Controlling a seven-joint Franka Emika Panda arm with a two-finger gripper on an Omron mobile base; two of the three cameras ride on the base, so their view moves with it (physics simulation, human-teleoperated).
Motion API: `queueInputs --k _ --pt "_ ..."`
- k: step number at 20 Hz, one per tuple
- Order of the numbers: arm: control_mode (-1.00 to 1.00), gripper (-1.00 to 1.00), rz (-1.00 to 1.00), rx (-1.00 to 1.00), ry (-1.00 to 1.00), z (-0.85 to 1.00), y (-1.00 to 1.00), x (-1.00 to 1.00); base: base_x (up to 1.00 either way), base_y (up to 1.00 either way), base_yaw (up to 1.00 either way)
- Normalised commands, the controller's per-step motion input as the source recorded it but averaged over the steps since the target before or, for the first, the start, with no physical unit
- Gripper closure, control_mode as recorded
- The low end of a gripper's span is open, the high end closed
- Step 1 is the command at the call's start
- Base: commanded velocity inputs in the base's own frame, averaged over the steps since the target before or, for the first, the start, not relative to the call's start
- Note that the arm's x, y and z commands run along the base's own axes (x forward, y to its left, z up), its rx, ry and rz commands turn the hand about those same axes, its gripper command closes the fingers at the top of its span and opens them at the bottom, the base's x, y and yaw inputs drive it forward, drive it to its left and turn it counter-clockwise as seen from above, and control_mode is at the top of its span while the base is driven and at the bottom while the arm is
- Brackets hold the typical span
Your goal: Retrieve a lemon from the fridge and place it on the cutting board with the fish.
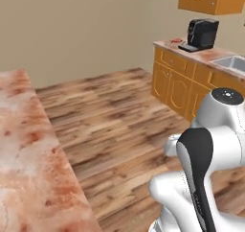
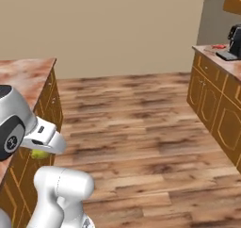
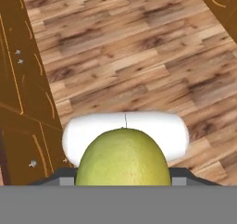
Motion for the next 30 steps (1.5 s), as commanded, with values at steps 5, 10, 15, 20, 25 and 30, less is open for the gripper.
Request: queueInputs --k 5,10,15,20,25,30 --pt "1.0 1.0 0.0 0.0 0.0 0.0 0.0 0.0 0.17 -0.45 0.42" --pt "1.0 1.0 0.0 0.0 0.0 0.0 0.0 0.0 0.18 -0.09 0.22" --pt "1.0 1.0 0.0 0.0 0.0 0.0 0.0 0.0 0.84 0.11 0.01" --pt "1.0 1.0 0.0 0.0 0.0 0.0 0.0 0.0 1.0 0.04 0.0" --pt "1.0 1.0 0.0 0.0 0.0 0.0 0.0 0.0 1.0 0.0 0.0" --pt "1.0 1.0 0.0 0.0 0.0 0.0 0.0 0.0 1.0 -0.02 -0.02"
